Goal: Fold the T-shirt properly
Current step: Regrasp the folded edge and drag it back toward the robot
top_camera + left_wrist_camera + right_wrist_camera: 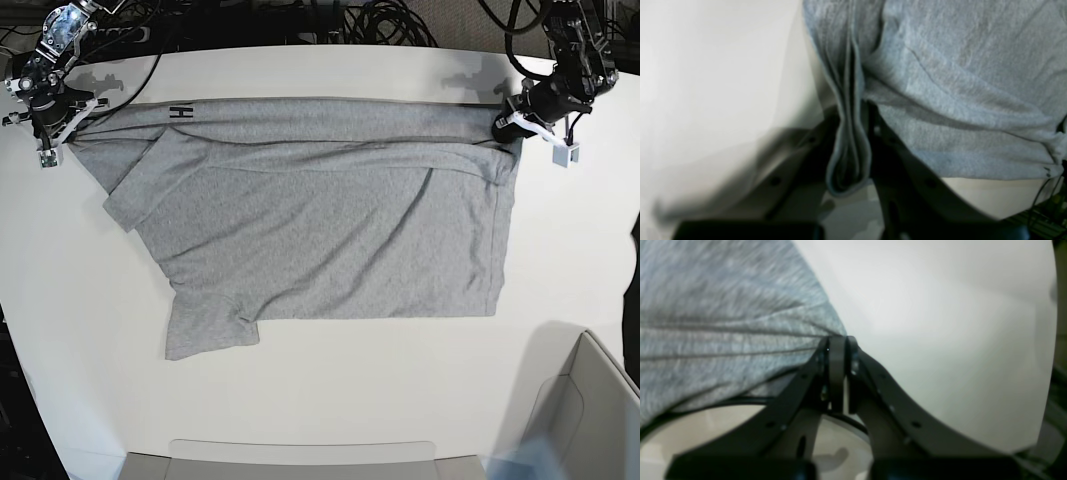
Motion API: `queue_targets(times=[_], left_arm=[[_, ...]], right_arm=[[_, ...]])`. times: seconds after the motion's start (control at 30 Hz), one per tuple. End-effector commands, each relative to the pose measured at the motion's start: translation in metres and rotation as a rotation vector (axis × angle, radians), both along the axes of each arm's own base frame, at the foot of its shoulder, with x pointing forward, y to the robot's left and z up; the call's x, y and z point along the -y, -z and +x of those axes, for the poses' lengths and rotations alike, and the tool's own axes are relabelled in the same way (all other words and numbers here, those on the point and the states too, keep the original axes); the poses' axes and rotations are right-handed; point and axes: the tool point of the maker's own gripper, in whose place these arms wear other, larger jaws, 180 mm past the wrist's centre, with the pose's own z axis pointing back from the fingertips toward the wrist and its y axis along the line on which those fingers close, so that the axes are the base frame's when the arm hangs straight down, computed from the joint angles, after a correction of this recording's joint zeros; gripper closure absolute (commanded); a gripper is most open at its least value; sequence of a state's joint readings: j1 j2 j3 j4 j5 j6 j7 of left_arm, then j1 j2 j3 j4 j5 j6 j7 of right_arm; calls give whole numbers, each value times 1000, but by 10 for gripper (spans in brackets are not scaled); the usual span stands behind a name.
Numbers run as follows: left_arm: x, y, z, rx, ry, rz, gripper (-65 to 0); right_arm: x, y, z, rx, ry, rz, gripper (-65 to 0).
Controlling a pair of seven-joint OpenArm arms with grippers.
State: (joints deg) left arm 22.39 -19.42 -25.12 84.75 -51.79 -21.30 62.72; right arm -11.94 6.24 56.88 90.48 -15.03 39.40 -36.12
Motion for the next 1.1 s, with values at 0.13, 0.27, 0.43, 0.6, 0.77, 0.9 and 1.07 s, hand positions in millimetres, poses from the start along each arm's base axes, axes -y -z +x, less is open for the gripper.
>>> queue_targets(times=[0.13,0.27,0.43,0.6,0.77,0.9,1.07], left_arm=[[-14,20,-46,-204,32,85,0],[-12,18,-51,-238,49,77,-118],[-12,-5,-51,-190,103,135,-227],[-8,-21,-48,-148,142,170,-226],[-9,-22,-49,-151,146,181,-226],[-28,-21,-54,-183,151,275,-226],[-59,-34,-55,-173,85,354,-226]], right_arm=[[15,-14,1,1,1,-54,0],[14,-13,1,1,0,-51,-14],[14,-18,9,23,0,-54,-177],[14,-24,21,55,0,-53,-219],[14,-31,31,87,3,-51,-219],[16,-38,35,106,3,-63,-219],[11,-61,48,186,-19,-75,-219]])
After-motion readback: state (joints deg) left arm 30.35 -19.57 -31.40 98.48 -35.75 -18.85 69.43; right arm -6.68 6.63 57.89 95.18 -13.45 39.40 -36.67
